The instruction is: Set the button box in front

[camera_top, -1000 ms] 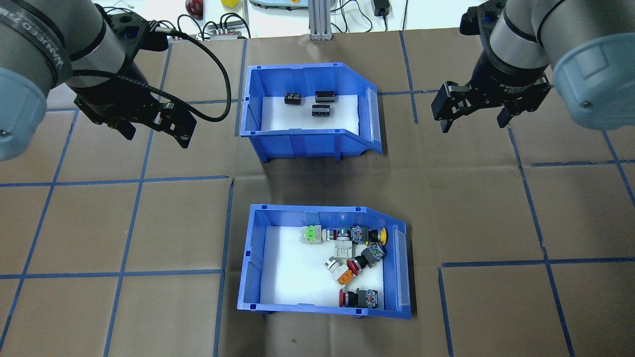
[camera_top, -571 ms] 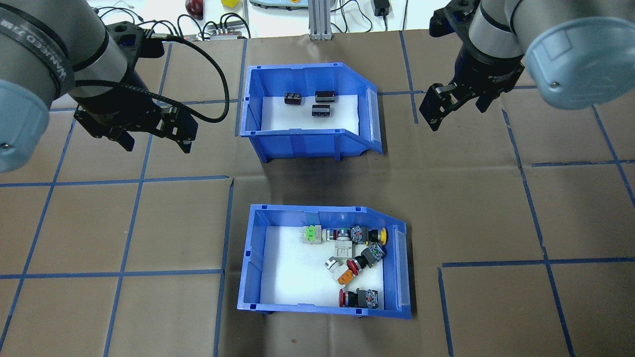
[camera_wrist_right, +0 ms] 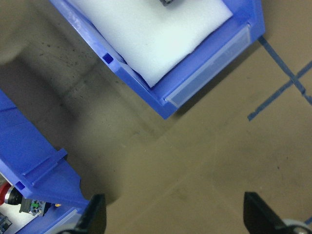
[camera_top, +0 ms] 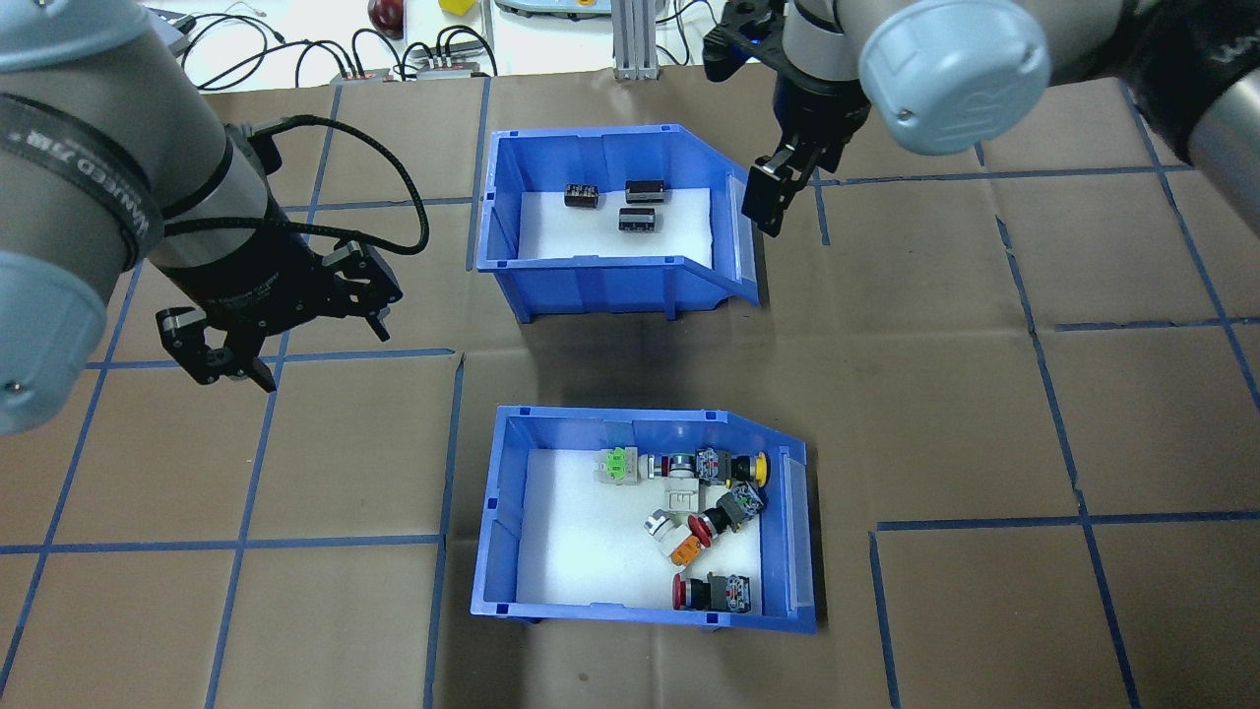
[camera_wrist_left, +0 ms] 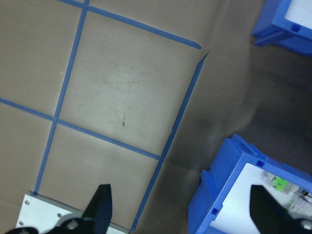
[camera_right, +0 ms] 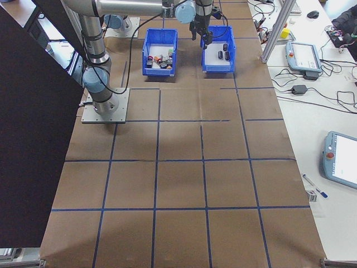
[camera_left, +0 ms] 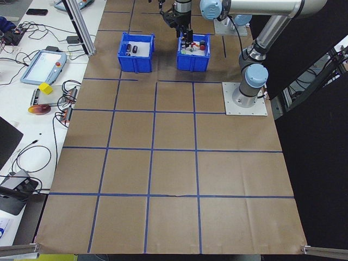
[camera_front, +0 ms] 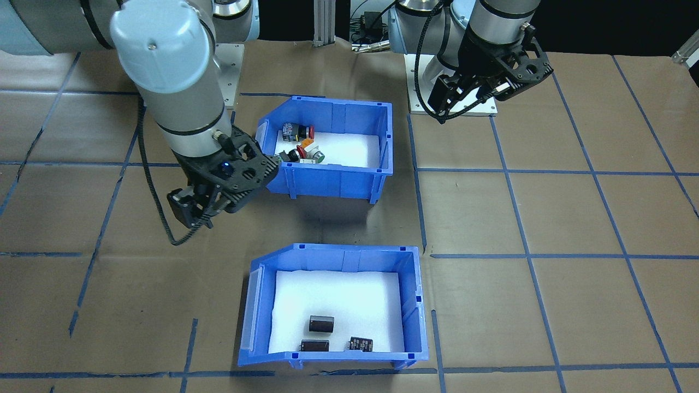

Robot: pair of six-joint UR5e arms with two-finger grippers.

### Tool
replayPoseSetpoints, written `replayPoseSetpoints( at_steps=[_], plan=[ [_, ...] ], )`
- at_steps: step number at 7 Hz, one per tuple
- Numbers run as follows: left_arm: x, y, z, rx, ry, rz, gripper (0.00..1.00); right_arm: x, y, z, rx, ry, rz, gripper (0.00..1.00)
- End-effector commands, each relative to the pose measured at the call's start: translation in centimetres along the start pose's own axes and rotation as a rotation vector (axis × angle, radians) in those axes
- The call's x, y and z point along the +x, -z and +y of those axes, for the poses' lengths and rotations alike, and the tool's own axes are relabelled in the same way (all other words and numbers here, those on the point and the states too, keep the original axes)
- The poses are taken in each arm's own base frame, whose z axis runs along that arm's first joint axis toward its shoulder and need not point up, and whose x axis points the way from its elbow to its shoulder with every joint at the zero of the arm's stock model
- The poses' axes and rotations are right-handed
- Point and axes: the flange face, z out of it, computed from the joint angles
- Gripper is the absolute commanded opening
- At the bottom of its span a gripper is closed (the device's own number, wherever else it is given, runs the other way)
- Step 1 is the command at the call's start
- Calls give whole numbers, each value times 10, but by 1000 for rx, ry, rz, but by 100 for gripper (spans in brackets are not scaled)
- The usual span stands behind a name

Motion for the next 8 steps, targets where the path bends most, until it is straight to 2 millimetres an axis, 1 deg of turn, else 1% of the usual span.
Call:
replayPoseSetpoints(
  at_steps=[1,2,3,4,5,6,7,8],
  plan=[
    [-9,-25,64,-28,412,4,99,-26,-17,-44,-7,281,-11,100],
    [2,-37,93,-35,553,-22,99,-30,-27,-54,2,349,-9,100],
    [10,-51,125,-35,704,-54,99,-43,-41,-68,4,398,-18,100],
    [17,-71,158,-29,807,-90,99,-68,-45,-91,37,506,29,100],
    [23,-96,179,-28,814,-53,99,-75,-59,-106,54,532,55,100],
    [24,-125,190,-54,852,16,98,-84,-68,-119,65,550,67,100],
    [24,-140,198,-53,843,62,99,-87,-78,-131,68,556,71,100],
    [24,-152,213,-52,837,81,99,-93,-90,-145,63,567,65,100]
  ],
)
